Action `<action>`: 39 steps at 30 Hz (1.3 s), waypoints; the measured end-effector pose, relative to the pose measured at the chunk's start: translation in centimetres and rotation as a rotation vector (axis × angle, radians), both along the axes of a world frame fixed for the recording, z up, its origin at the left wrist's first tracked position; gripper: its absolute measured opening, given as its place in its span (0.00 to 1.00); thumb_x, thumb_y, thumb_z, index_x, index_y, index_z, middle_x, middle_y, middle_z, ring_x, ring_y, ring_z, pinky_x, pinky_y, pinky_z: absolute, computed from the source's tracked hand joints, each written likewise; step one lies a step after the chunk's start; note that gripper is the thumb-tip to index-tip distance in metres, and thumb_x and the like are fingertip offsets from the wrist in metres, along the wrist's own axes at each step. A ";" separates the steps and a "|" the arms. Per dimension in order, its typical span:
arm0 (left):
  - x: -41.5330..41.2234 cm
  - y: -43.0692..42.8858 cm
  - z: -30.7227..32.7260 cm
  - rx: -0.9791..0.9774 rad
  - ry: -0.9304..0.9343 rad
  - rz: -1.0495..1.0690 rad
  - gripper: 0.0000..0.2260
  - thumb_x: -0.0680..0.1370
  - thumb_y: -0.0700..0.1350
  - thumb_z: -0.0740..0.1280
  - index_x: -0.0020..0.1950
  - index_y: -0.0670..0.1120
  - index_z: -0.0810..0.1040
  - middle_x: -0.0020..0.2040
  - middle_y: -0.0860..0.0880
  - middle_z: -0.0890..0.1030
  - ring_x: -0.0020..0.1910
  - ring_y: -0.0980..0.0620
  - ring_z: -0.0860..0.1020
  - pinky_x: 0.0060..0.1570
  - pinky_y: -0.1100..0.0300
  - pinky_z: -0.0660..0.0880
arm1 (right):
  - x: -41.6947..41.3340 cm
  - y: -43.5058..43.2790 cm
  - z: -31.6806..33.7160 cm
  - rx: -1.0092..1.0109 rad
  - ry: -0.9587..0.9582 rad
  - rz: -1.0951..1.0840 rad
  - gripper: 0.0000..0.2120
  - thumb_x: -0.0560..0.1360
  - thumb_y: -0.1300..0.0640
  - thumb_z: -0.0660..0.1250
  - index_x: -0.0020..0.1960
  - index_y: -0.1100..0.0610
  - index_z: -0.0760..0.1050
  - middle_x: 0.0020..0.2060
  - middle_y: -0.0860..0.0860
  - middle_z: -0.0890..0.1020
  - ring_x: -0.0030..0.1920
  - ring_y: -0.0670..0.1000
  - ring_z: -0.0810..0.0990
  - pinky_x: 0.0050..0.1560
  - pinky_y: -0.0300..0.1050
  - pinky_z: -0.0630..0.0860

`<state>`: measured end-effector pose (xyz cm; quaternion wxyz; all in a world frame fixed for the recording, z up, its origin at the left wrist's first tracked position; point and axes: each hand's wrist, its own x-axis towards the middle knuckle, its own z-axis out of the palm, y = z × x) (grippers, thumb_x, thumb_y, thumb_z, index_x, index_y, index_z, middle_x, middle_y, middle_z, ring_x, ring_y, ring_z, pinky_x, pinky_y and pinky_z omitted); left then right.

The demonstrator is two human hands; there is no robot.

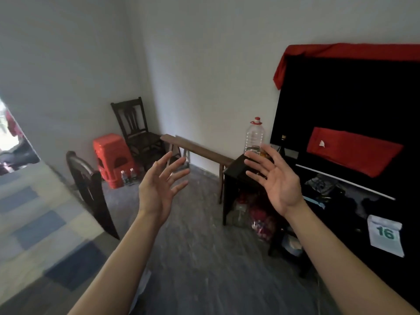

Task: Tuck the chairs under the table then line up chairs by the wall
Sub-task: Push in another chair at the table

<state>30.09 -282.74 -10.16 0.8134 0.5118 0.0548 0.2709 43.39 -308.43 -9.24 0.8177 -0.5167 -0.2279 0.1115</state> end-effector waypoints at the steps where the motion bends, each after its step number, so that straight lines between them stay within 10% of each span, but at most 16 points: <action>1: 1.4 0.1 -0.2 0.002 0.003 0.003 0.20 0.83 0.57 0.56 0.70 0.52 0.78 0.66 0.43 0.83 0.60 0.42 0.84 0.61 0.43 0.77 | 1.6 0.2 -0.1 0.001 0.002 -0.001 0.23 0.85 0.48 0.53 0.77 0.53 0.68 0.67 0.60 0.81 0.68 0.61 0.79 0.68 0.61 0.74; 21: 33.6 22.2 -1.8 -0.034 -0.029 0.158 0.21 0.81 0.56 0.58 0.71 0.51 0.77 0.65 0.44 0.84 0.56 0.42 0.84 0.56 0.47 0.79 | 35.8 25.6 -0.3 -0.134 -0.058 0.128 0.22 0.85 0.46 0.53 0.76 0.50 0.70 0.67 0.56 0.82 0.68 0.58 0.80 0.65 0.58 0.75; 39: 50.6 53.9 -2.8 -0.060 0.112 0.678 0.21 0.85 0.54 0.54 0.72 0.48 0.76 0.67 0.44 0.82 0.60 0.42 0.83 0.63 0.41 0.73 | 63.2 68.4 -4.2 -0.116 0.010 0.668 0.21 0.85 0.47 0.54 0.75 0.53 0.71 0.66 0.55 0.82 0.68 0.56 0.80 0.70 0.61 0.72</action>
